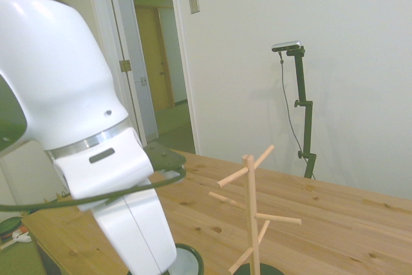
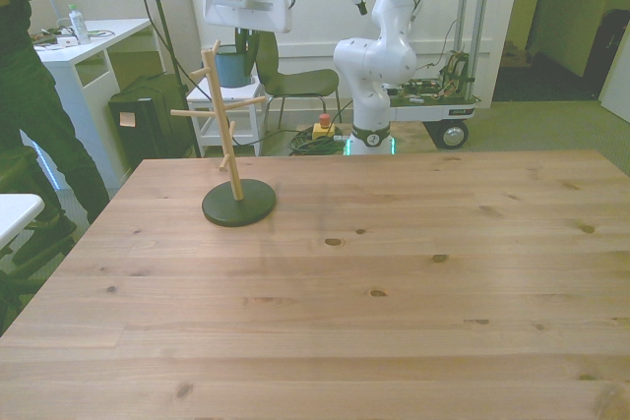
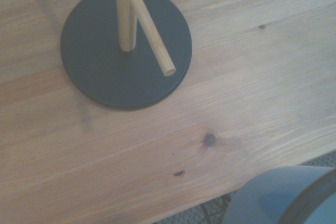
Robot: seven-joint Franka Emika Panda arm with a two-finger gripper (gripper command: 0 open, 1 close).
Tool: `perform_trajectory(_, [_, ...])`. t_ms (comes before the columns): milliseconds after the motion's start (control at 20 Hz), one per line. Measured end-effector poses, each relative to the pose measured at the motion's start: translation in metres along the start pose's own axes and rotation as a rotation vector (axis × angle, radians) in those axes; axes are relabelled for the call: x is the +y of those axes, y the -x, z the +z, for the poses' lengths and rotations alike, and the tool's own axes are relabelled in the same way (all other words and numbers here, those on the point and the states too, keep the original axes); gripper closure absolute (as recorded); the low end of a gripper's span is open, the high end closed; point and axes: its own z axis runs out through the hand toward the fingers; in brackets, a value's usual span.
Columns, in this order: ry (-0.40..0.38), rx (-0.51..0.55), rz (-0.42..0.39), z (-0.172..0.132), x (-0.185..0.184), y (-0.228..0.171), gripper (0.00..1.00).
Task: Hang the mug
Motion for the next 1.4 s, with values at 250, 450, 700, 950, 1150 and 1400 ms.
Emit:
perform_trajectory(250, [-0.006, 0.031, 0.008, -0.034, 0.002, -0.009, 1.00])
perform_trajectory(450, [-0.003, 0.049, -0.001, -0.054, -0.006, -0.016, 1.00])
perform_trajectory(700, [0.004, 0.064, -0.024, -0.071, -0.021, -0.019, 1.00])
perform_trajectory(950, [0.011, 0.069, -0.046, -0.079, -0.042, -0.013, 1.00])
perform_trajectory(1150, [0.017, 0.067, -0.052, -0.082, -0.059, -0.006, 1.00])
perform_trajectory(1400, [0.015, 0.066, -0.049, -0.087, -0.069, -0.001, 1.00])
